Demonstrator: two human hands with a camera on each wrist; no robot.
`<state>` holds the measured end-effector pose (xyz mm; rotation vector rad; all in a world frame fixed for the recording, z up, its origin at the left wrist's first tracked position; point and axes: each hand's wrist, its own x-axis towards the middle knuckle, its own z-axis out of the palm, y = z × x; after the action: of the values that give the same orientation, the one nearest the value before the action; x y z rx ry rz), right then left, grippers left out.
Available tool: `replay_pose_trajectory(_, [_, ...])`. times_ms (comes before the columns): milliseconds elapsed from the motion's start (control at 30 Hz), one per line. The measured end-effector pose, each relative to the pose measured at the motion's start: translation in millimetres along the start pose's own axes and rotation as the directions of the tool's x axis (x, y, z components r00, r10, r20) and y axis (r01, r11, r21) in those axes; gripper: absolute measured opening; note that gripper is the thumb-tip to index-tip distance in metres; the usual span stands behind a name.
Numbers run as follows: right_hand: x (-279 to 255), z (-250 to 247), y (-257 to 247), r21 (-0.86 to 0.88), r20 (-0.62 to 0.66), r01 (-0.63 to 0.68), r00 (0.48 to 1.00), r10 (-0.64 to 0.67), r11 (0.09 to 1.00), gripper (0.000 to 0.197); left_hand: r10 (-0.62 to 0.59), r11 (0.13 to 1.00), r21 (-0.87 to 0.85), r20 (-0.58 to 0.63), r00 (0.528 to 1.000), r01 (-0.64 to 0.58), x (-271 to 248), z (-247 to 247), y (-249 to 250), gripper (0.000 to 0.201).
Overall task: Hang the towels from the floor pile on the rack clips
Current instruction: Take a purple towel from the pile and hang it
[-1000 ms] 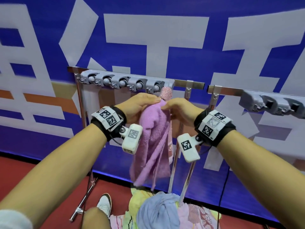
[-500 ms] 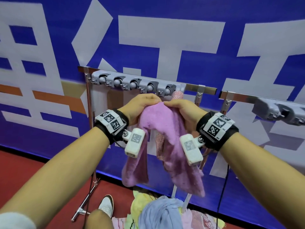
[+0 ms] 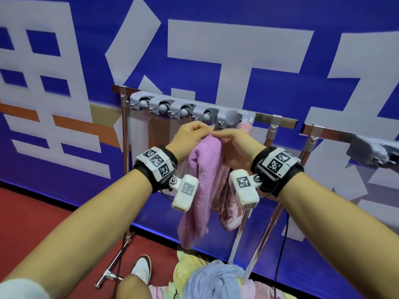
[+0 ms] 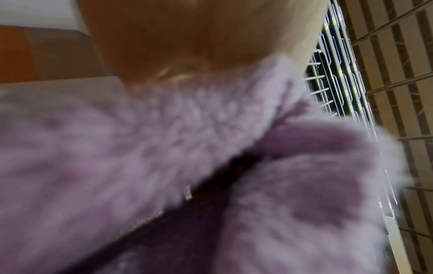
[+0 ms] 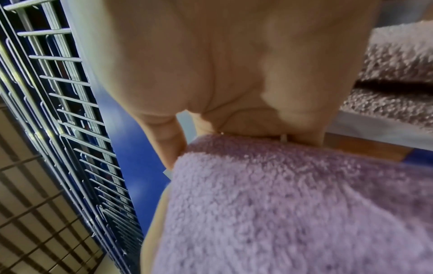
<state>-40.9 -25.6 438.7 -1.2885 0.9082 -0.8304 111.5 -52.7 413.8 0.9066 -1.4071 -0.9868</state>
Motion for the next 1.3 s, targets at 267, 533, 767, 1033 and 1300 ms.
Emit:
replay_pose_trajectory(267, [24.0, 2.8, -16.9, 0.266, -0.022, 0.057, 0.998, -0.053, 0.962, 0.033, 0.112, 0.972, -0.185, -0.167, 0.98, -0.143, -23.5, -19.9, -25.4, 0.03])
replay_pose_trajectory(533, [36.3, 19.6, -44.1, 0.317, -0.052, 0.14, 0.99, -0.131, 0.938, 0.021, 0.283, 0.959, 0.105, -0.277, 0.918, -0.264, -13.8, -15.9, -25.1, 0.047])
replay_pose_trajectory(767, [51.4, 10.0, -55.9, -0.117, -0.207, 0.023, 0.977, -0.048, 0.993, 0.017, 0.228, 0.971, 0.171, -0.455, 0.861, -0.166, 21.8, -12.9, -23.3, 0.023])
replay_pose_trajectory(1033, [66.5, -32.4, -77.9, -0.592, -0.294, 0.043, 0.918, -0.266, 0.805, 0.05, 0.256, 0.966, 0.119, -0.363, 0.896, -0.227, 47.0, 12.2, -26.2, 0.041])
replay_pose_trajectory(1300, [75.5, -56.1, -79.9, -0.892, -0.278, -0.097, 0.888, -0.368, 0.441, 0.056, 0.226, 0.966, 0.201, -0.362, 0.904, -0.161, 64.4, 35.8, -31.0, 0.055])
